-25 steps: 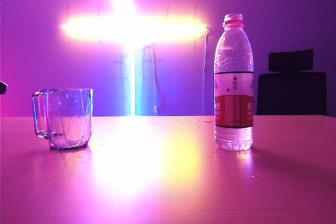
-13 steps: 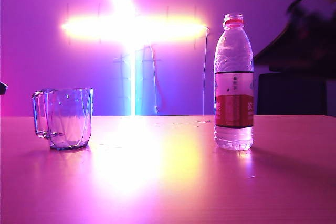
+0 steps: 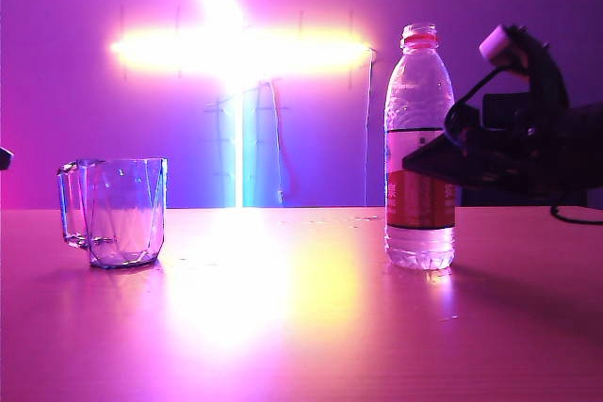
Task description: Pick up the mineral water bottle on the table and pour water into the mug until it's half full.
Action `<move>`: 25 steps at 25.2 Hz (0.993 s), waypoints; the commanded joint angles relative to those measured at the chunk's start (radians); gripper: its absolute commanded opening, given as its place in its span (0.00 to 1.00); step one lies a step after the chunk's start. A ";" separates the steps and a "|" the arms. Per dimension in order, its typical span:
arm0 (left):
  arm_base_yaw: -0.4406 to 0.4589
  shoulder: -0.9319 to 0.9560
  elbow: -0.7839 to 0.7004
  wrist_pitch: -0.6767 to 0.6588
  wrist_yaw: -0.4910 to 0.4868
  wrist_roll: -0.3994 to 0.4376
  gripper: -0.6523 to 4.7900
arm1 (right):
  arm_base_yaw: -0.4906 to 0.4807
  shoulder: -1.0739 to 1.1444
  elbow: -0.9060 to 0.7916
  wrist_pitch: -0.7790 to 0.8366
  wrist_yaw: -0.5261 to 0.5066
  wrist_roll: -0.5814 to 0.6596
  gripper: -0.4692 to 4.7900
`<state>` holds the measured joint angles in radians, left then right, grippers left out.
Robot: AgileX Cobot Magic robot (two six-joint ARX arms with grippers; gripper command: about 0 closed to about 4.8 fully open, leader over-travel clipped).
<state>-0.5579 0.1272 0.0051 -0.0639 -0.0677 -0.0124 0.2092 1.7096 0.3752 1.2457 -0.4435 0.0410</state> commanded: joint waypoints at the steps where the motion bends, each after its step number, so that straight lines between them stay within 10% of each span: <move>1: 0.000 0.001 0.004 0.013 0.001 0.004 0.12 | 0.001 0.027 0.049 0.029 -0.021 0.008 1.00; 15: 0.000 0.001 0.004 0.013 0.001 0.004 0.12 | 0.026 0.052 0.140 -0.084 -0.029 0.010 1.00; 23: 0.000 0.000 0.004 0.013 0.001 0.004 0.12 | 0.051 0.051 0.140 -0.090 -0.019 0.011 0.78; 25: 0.000 0.000 0.004 0.012 0.001 0.004 0.12 | 0.052 0.052 0.140 -0.090 -0.021 0.011 0.54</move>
<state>-0.5579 0.1272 0.0051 -0.0639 -0.0677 -0.0124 0.2584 1.7660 0.5121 1.1416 -0.4564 0.0483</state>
